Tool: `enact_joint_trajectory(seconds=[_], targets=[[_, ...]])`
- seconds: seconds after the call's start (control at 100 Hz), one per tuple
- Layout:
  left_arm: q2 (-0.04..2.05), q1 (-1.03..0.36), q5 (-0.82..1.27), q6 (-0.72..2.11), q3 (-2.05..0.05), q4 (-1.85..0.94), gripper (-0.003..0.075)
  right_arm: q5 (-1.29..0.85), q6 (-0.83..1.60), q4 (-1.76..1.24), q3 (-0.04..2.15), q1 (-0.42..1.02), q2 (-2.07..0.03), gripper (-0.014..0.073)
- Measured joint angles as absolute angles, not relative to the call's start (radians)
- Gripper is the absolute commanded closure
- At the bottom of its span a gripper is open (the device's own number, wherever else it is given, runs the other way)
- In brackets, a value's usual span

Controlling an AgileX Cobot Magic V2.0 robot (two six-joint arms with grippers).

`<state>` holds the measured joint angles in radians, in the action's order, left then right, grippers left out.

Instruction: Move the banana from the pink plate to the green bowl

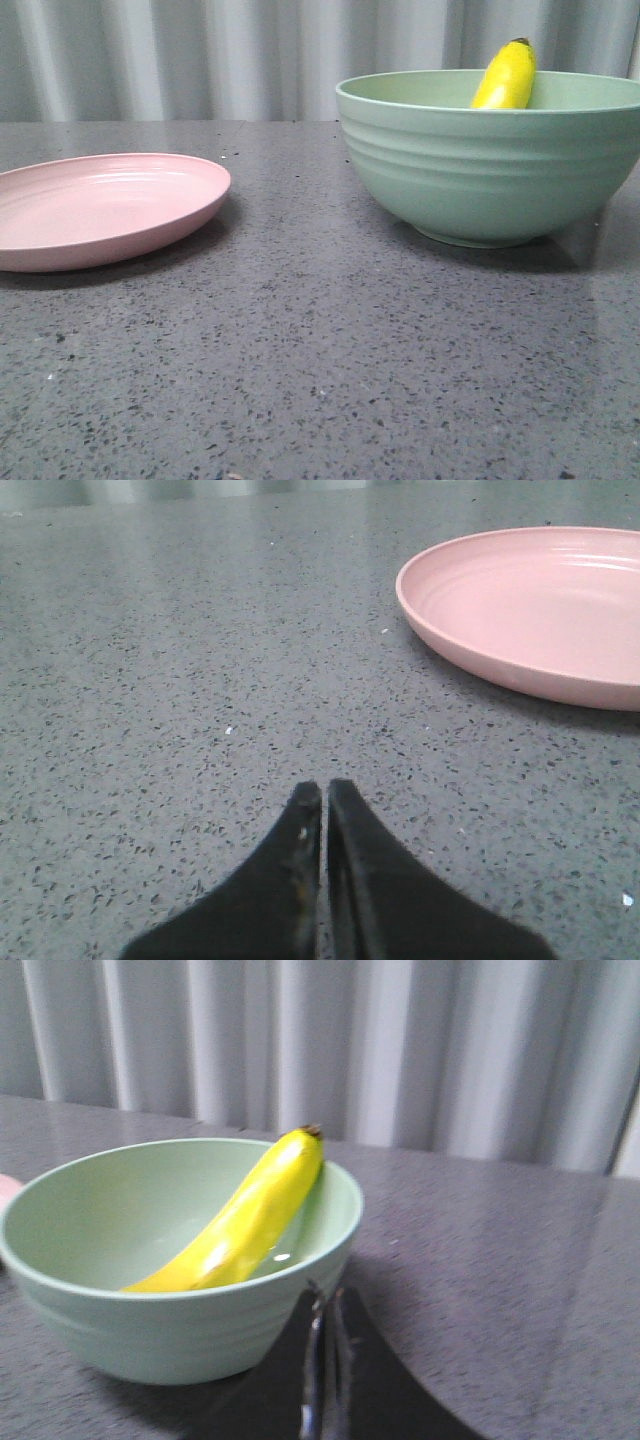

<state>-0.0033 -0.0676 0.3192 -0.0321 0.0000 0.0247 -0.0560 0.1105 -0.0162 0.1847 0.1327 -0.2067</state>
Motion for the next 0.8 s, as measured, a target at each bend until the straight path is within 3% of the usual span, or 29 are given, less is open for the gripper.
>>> enact_joint_trajectory(seconds=[0.31, 0.8], targets=[[-0.003, -0.068, 0.320, -0.032, 0.000, 0.026, 0.0741, 0.178, 0.030, 0.016, -0.011, -0.010, -0.155, 0.0657], [-0.003, -0.068, 0.320, -0.032, 0.000, 0.027, 0.0741, -0.158, -0.030, 0.024, -0.012, -0.174, 0.009, 0.0657]])
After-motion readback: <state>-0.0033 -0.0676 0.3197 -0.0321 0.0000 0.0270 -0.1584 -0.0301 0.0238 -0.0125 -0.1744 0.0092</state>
